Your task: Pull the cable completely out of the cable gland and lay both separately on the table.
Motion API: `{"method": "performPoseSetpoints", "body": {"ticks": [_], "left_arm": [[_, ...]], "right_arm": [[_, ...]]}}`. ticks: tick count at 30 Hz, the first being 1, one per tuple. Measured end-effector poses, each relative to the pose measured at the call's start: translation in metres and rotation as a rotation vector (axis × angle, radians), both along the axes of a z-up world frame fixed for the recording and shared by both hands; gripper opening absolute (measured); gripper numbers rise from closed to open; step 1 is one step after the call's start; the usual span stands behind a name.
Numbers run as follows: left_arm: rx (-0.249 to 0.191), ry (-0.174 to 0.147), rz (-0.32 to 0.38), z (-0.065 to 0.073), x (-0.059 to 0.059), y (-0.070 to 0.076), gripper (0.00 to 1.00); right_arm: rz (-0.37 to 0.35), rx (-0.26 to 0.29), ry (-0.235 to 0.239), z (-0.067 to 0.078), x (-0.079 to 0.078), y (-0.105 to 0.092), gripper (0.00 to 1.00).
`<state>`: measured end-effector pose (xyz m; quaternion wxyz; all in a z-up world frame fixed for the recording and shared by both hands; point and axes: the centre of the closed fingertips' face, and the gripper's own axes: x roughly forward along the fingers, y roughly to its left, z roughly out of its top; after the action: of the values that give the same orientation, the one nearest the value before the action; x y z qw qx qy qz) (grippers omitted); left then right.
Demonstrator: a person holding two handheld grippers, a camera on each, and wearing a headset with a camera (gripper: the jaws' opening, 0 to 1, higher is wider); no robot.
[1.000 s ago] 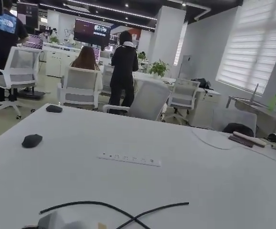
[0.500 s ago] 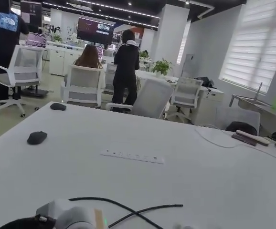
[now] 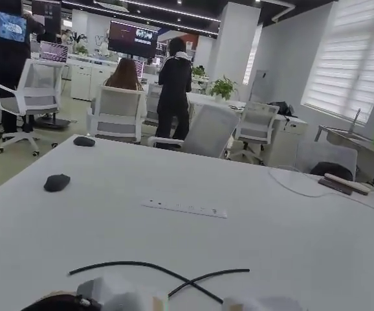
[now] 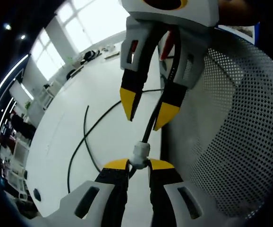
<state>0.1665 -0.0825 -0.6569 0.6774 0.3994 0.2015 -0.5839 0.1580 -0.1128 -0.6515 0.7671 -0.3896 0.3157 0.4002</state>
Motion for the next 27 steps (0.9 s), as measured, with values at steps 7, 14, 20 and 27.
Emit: {"method": "performPoseSetpoints", "body": {"ticks": [7, 14, 20, 27], "left_arm": [[-0.049, 0.007, 0.041, 0.008, 0.008, -0.002, 0.17], [-0.044, -0.02, 0.066, 0.01, 0.015, 0.006, 0.16], [0.004, -0.024, 0.101, 0.003, 0.022, 0.017, 0.16], [0.007, -0.013, 0.151, 0.002, 0.028, 0.024, 0.17]], "right_arm": [[-0.013, 0.032, -0.009, 0.004, 0.001, 0.0, 0.03], [-0.076, 0.012, -0.006, 0.002, 0.006, -0.011, 0.03], [-0.157, -0.051, 0.001, -0.004, 0.011, -0.032, 0.03], [-0.336, -0.196, 0.035, -0.014, 0.013, -0.077, 0.04]]}}
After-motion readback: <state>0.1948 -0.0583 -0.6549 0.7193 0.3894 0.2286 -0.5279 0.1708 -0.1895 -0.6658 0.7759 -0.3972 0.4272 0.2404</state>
